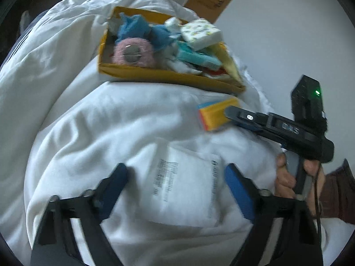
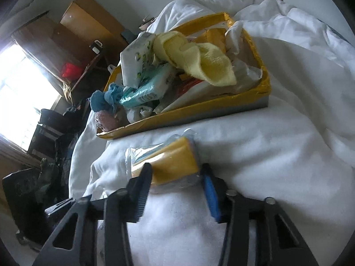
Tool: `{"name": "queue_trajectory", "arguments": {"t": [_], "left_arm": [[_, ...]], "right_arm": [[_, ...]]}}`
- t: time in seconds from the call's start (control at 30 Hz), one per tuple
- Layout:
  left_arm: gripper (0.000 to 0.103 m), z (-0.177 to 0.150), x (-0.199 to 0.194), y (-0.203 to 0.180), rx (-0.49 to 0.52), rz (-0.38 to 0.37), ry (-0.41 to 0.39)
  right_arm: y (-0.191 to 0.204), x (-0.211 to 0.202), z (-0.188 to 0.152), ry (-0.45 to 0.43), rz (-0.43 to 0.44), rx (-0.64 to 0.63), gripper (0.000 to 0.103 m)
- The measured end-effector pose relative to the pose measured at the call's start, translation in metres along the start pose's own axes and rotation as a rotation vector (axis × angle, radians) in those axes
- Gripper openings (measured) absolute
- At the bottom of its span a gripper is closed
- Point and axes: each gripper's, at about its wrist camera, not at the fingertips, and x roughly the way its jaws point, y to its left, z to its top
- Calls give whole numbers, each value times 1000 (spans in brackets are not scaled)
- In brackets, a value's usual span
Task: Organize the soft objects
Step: 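Grasp the yellow sponge with the right tool, then grasp the white sachet with left tool while right tool carries the sponge toward the tray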
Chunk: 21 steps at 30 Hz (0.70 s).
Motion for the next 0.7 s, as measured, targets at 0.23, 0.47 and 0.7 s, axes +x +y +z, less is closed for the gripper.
{"name": "queue_trajectory", "arguments": {"t": [0.23,0.47,0.7], "left_arm": [[14,-2,3,-19,82,31,20],[1,2,-5,-7,35,-46,-14],[1,21,-37,-10,-3,-37,-153]], "right_arm": [[7,-16,-6,-63,21,-42,23],[21,-45,-12,-133,55,-124,17],[32,-79,-15,-243,32,-190,17]]}}
